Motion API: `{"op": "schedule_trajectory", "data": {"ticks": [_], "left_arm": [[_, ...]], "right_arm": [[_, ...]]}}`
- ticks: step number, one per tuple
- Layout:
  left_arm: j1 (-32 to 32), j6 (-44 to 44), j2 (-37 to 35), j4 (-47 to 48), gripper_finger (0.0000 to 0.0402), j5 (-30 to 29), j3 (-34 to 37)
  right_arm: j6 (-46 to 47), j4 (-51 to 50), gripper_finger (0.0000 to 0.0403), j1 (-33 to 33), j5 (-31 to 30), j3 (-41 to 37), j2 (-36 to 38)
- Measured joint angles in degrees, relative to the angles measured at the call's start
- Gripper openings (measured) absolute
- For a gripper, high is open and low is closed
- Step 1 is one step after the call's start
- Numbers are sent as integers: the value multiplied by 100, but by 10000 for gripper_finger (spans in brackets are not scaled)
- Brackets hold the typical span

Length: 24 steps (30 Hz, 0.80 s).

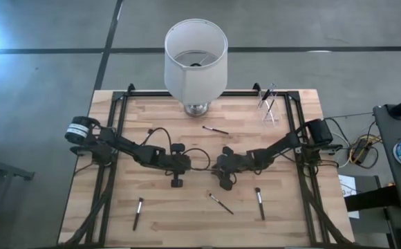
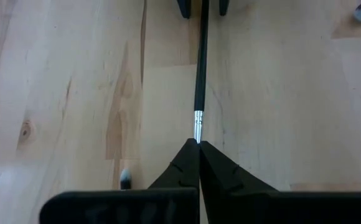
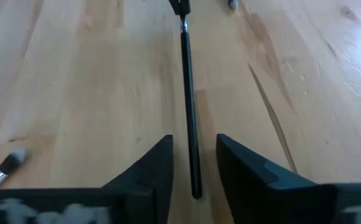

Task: Put items in baskets/containers
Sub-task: Put the eyeshadow brush into the transparent organizer

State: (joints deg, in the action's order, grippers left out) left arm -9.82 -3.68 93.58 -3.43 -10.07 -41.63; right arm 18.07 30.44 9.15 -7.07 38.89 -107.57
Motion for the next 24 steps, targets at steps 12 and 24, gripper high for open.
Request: {"op": "schedule_trajectory", "data": {"ticks": [12, 24], "left_arm": [[-2, -143, -14, -26, 0, 12, 0], [-42, -582, -1026, -822, 57, -447, 596]], "right_arm": [[-136, 15, 15, 2, -66, -20, -18], [-287, 427, 12, -2, -513, -325, 81]]}}
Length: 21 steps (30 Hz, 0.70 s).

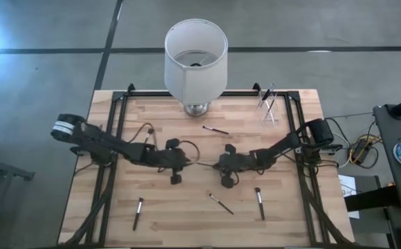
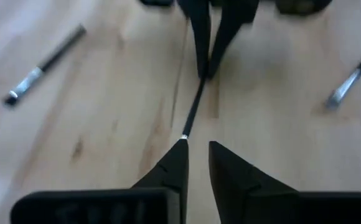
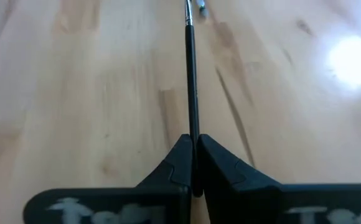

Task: Put items in baskets/containers
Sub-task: Put the eyeshadow brush into the transparent organizer

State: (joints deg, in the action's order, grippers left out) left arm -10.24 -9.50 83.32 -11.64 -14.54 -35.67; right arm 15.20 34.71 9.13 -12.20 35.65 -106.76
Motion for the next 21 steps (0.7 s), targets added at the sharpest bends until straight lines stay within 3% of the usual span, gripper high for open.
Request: {"op": "schedule_trajectory", "data": {"ticks": [11, 15, 21], "left_arm": [[2, -436, -642, -5169, 69, 225, 2193], [0, -446, -652, -5924, 69, 277, 2273], [0, -132, -614, -5928, 69, 367, 1846]], "right_arm": [[-306, 3645, 11, -2, -313, -886, 0], [-578, 4314, 11, -2, -317, -747, 2], [-1015, 4562, 11, 4, -292, -240, 8]]}}
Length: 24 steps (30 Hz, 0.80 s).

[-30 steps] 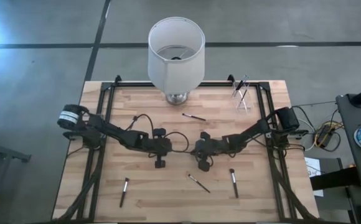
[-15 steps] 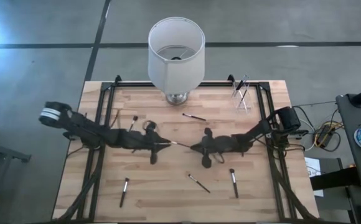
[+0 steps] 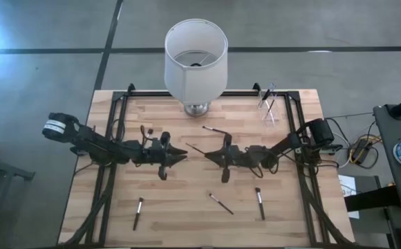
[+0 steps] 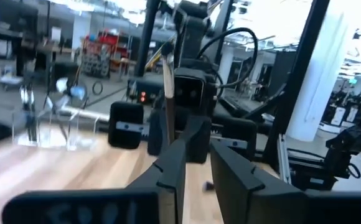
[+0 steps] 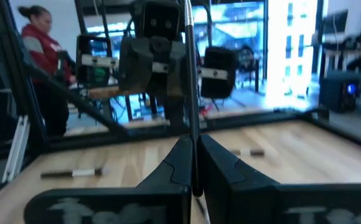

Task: Put items in baskets/containers
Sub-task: Put the eyeshadow brush into the transparent organizer

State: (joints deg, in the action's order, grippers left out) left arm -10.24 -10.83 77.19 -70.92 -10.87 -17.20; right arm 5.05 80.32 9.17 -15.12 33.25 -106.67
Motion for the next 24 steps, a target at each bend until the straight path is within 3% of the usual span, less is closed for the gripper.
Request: {"op": "schedule_trajectory", "data": {"ticks": [12, 24], "left_arm": [[0, 525, 311, 74, 69, 339, -725], [4, 1099, 905, -568, 65, 701, -1051]], "right_arm": [[-489, -44, 11, 198, 142, 508, 0], [-576, -47, 11, 251, 187, 571, 0]]}}
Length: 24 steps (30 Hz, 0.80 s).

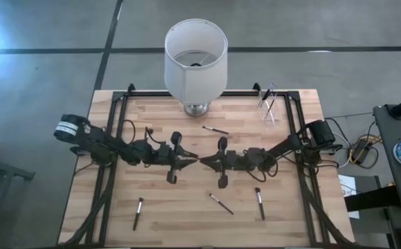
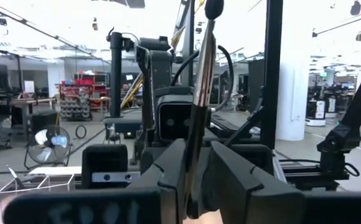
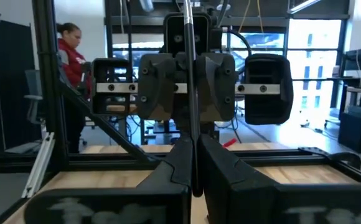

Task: Put items in baskets/containers
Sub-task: Put the eyeshadow brush into the transparent organizer

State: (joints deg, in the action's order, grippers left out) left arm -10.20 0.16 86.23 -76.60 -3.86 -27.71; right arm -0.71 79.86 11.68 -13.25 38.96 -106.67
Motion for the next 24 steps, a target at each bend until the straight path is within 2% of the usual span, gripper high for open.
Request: {"op": "schedule_trajectory", "data": {"ticks": [7, 12, 17, 19, 21, 24], "left_arm": [[0, 216, 83, -24, 15, -17, -80], [-1, 232, 83, 47, 11, -150, -19], [8, 278, -30, 1244, 11, -932, -47], [62, 250, -155, 1950, 11, -1045, -83], [86, 148, -296, 2623, 11, -1063, -162], [96, 70, -334, 3355, 11, -1086, -299]], "right_arm": [[-42, -8, 11, 11, -3, 2, 0], [21, -264, 23, 11, -153, 4, 12], [68, -1602, 75, 4, -844, -82, 449], [160, -2286, 98, 4, -1018, -92, 801], [258, -2759, 119, 4, -1027, -94, 1101], [236, -2863, 143, 4, -818, -99, 1335]]}}
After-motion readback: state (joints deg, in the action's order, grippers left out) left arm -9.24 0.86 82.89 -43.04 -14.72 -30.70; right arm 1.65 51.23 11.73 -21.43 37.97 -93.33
